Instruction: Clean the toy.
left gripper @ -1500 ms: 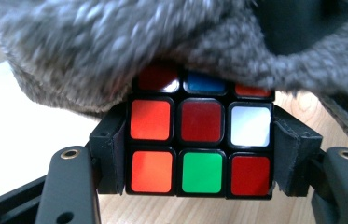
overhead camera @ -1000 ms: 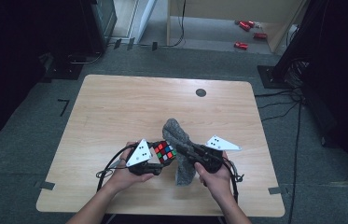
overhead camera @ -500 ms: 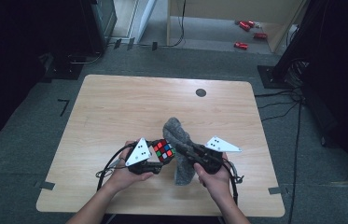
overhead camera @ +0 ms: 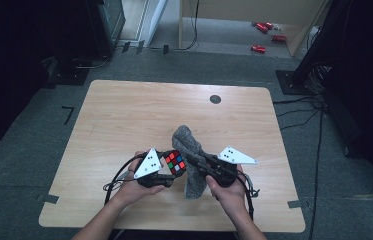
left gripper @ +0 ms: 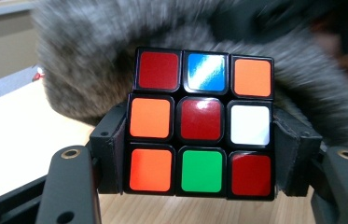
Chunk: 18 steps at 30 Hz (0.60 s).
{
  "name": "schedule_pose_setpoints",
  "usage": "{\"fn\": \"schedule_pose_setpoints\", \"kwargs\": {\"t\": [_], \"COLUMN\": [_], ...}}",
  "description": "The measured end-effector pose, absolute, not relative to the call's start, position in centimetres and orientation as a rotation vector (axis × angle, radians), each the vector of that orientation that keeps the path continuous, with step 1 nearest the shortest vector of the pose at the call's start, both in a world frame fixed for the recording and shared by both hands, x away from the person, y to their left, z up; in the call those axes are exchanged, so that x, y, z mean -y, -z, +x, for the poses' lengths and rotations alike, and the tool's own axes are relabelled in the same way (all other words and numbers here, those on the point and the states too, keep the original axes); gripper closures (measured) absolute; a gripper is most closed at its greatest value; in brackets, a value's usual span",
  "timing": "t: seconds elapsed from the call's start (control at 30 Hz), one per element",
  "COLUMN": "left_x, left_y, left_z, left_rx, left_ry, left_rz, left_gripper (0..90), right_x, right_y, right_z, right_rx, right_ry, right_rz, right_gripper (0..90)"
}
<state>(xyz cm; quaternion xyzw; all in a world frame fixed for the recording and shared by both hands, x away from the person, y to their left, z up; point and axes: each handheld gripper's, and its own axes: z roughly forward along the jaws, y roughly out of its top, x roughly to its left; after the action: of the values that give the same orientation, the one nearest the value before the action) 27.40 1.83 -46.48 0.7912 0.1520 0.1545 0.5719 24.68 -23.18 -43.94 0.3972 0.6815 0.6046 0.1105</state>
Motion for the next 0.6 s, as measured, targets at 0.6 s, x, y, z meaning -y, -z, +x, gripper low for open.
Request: {"fn": "schedule_pose_setpoints", "kwargs": {"t": [0.6], "left_x": [-1.5], "left_y": [46.6], "left_z": [27.4], "left_rx": [-0.365], "left_ry": [-0.373], "left_rz": [1.87], "left_gripper": [35.0], "right_x": [24.1], "right_y": [44.6], "right_z": [25.0], "right_rx": [-1.958], "right_ry": [-1.788], "right_rz": [1.259], "right_gripper": [71.9]}}
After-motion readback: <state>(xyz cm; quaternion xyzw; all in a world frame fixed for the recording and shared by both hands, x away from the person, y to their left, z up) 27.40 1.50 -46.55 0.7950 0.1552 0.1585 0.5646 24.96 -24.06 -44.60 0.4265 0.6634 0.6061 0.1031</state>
